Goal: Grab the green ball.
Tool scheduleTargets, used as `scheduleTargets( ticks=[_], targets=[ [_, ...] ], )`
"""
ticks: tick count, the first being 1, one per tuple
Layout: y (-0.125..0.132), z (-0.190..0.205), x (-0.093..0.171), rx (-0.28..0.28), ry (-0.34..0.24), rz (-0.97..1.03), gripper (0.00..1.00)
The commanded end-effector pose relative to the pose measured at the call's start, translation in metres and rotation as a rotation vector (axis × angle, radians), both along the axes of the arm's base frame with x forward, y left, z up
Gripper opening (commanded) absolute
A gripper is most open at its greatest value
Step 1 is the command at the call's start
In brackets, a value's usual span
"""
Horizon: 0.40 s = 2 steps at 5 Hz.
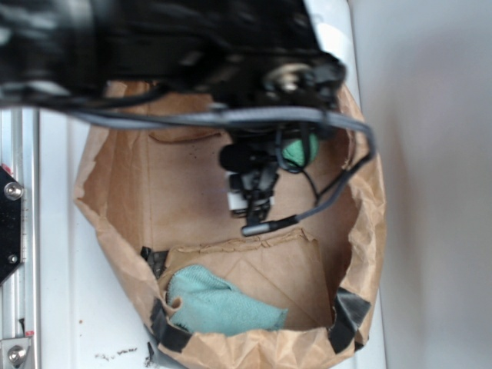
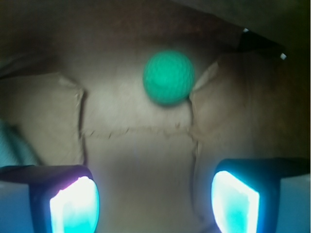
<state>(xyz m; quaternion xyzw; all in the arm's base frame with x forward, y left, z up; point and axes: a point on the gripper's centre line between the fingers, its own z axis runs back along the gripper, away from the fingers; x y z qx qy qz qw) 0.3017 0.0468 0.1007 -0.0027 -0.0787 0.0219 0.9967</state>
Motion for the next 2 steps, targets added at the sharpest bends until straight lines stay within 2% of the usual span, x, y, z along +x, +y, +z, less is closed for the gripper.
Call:
scheduleTargets(
  ticks=[1, 2],
  targets=[
    [-0.0152, 0.0079, 0.0342, 0.057, -0.061, 0.0, 1.0],
    [-0.0183, -0.0003, 0.0432, 0.081, -0.066, 0.003, 1.0]
  ],
)
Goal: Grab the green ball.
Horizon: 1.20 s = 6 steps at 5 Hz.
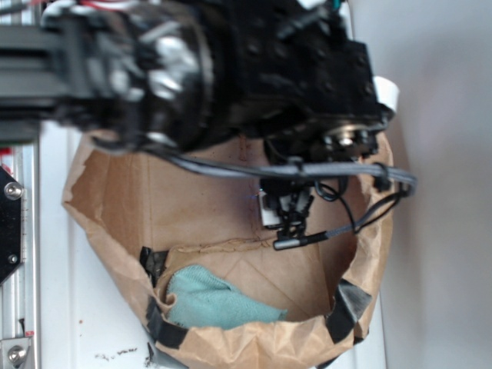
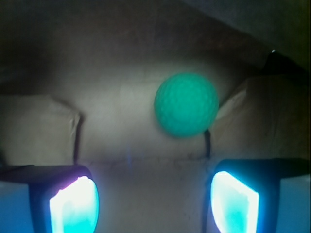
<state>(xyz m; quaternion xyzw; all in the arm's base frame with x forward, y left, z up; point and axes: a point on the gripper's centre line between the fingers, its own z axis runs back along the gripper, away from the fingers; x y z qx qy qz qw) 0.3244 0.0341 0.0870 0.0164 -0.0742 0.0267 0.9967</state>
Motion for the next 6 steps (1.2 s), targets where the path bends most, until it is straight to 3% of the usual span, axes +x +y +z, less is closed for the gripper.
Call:
scheduleTargets(
  ticks=[1, 6],
  targets=[
    [-0.0023, 0.0048, 0.0201, 0.065, -0.073, 0.023, 1.0],
    [0.0011, 0.001, 0.0243, 0.071, -0.072, 0.056, 1.0]
  ],
)
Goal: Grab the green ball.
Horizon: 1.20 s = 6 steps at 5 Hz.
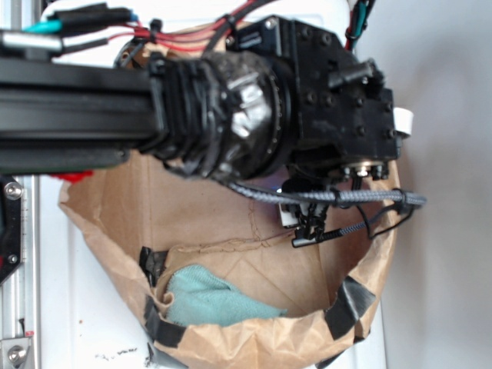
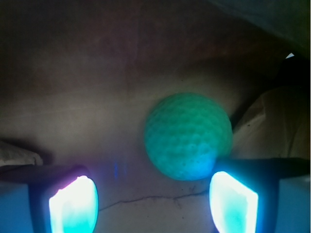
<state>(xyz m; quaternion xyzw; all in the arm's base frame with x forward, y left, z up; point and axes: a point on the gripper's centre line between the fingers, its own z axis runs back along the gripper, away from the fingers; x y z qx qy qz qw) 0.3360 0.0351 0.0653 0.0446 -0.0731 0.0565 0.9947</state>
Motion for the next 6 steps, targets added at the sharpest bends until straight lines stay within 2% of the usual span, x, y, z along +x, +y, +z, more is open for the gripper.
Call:
scheduleTargets(
  ticks=[1, 2, 3, 5, 6],
  targets=[
    [0.005, 0.016, 0.019, 0.041, -0.088, 0.011, 1.0],
    [0.007, 0.016, 0.023, 0.045, -0.107, 0.016, 1.0],
    [0.008, 0.016, 0.021, 0.056, -0.154, 0.036, 1.0],
    [0.009, 0.001, 0.024, 0.13, -0.244, 0.102, 1.0],
    [0.007, -0.003, 0.025, 0.151, -0.255, 0.103, 1.0]
  ],
)
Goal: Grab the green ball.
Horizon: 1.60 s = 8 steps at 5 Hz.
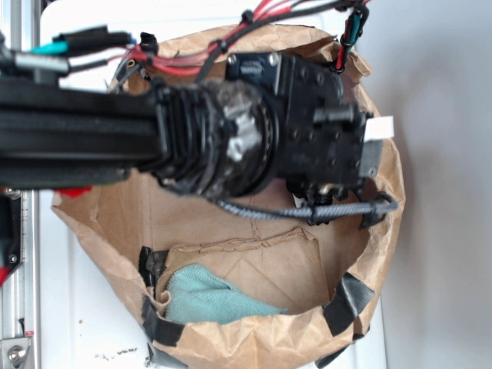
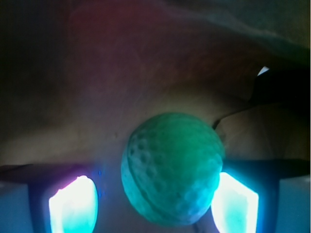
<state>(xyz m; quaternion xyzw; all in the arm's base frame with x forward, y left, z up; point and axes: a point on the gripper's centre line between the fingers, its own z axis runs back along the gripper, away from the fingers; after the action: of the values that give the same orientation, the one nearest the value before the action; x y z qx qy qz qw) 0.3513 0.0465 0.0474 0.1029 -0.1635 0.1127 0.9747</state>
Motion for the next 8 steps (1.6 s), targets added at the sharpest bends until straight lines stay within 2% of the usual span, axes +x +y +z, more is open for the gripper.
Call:
scheduleTargets(
  ticks=[1, 4, 5, 6, 7, 8],
  targets=[
    [-0.004, 0.017, 0.008, 0.025, -0.069, -0.005, 0.0],
    [-0.003, 0.018, 0.005, 0.015, -0.074, -0.002, 0.0],
    [-0.007, 0.034, -0.005, -0.023, -0.02, -0.024, 0.0],
    [-0.013, 0.066, -0.023, -0.084, 0.062, -0.067, 0.0],
    [-0.013, 0.092, -0.035, -0.133, 0.109, -0.102, 0.0],
    [-0.015, 0.112, -0.046, -0.17, 0.115, -0.117, 0.0]
  ],
)
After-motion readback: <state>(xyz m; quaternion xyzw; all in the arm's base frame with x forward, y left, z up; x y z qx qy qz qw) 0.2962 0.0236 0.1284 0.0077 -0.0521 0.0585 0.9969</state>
